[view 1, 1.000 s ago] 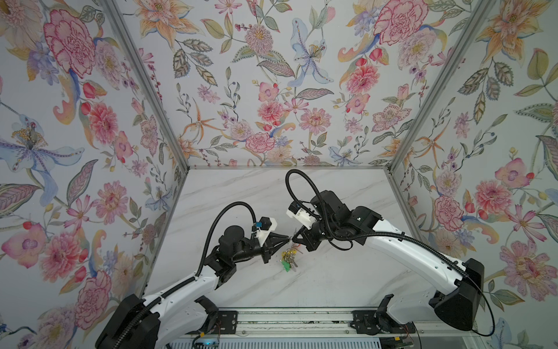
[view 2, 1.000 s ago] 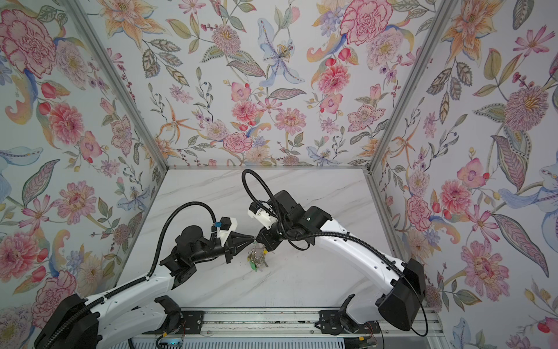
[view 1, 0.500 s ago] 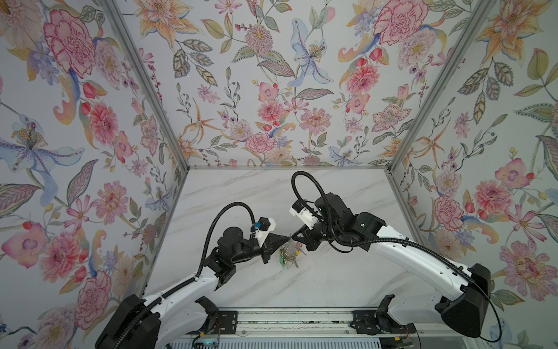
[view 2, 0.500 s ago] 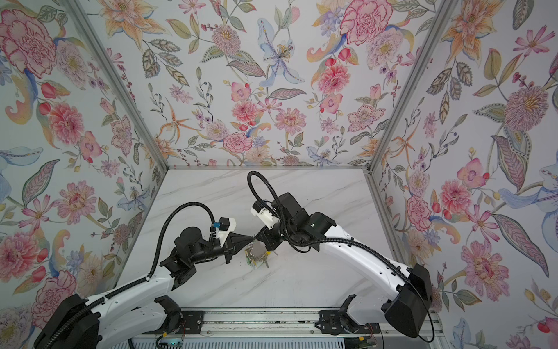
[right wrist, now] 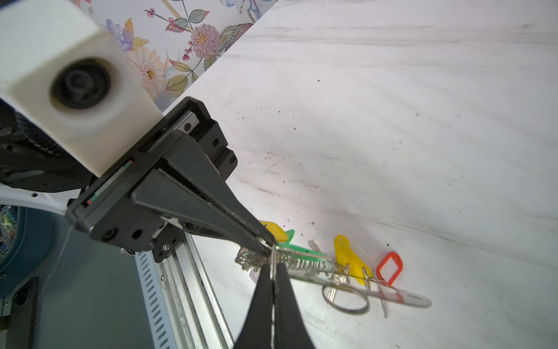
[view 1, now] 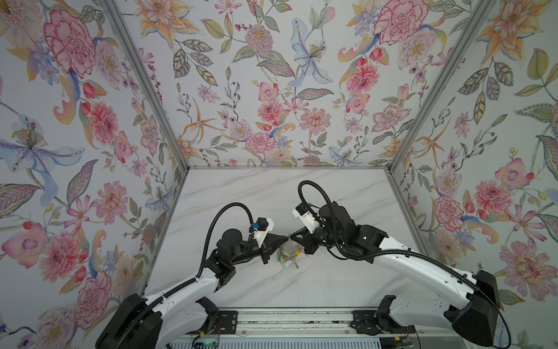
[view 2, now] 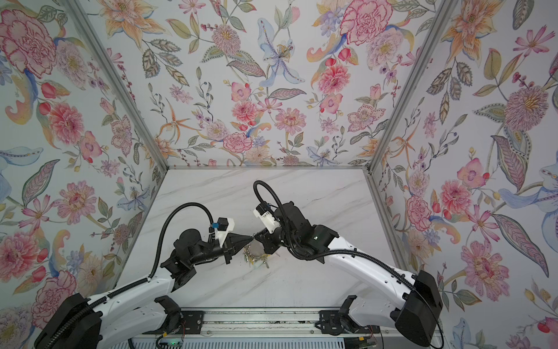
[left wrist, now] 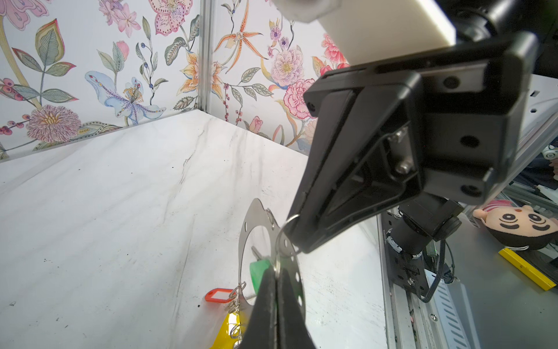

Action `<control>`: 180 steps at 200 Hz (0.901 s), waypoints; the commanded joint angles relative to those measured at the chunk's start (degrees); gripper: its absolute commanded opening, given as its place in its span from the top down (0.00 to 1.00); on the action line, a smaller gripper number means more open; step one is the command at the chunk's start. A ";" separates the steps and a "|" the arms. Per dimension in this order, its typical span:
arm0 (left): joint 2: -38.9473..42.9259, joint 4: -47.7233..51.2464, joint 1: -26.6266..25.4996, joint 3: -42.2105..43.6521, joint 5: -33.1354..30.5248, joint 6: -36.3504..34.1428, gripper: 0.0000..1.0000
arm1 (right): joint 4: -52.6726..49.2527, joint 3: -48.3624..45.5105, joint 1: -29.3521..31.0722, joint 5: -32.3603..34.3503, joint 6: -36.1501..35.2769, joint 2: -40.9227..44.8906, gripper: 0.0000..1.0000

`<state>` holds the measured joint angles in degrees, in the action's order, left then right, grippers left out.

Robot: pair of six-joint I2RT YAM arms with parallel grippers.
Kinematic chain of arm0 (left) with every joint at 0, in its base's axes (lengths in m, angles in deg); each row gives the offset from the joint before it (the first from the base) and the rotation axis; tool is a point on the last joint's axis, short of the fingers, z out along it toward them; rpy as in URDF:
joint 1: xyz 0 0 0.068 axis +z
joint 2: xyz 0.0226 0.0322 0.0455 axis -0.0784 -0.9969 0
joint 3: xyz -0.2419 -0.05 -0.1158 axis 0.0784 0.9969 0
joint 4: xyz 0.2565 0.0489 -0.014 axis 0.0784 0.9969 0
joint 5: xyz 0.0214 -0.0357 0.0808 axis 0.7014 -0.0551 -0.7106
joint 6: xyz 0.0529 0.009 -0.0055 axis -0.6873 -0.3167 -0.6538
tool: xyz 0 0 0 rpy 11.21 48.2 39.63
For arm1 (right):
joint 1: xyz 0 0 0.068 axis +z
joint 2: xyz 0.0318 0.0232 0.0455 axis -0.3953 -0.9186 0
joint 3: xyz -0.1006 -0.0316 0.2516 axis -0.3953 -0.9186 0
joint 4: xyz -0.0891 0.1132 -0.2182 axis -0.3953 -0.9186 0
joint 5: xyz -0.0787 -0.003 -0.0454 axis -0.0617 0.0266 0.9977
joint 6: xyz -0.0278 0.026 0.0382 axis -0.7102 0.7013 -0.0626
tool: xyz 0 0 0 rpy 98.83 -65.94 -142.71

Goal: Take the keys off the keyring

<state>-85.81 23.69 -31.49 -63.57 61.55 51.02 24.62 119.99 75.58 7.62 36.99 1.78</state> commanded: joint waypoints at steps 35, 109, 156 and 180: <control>0.80 -3.04 -0.83 0.91 1.90 1.16 1.00 | 17.92 -6.09 3.29 14.66 3.73 4.45 1.00; 0.78 -5.35 -2.11 0.87 0.36 2.94 1.00 | 39.31 -15.41 10.42 30.06 7.31 1.32 1.00; 0.63 -8.69 -3.15 1.14 -2.15 4.96 1.00 | 49.99 -19.40 14.06 37.42 6.62 0.18 1.00; 0.37 -8.50 -4.58 0.61 -1.82 5.32 1.00 | 54.99 -20.80 14.62 39.40 5.59 -0.42 1.00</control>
<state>-85.70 19.49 -32.67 -62.59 54.42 55.35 67.57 99.77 89.65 43.05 43.42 2.59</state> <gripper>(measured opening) 0.056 0.049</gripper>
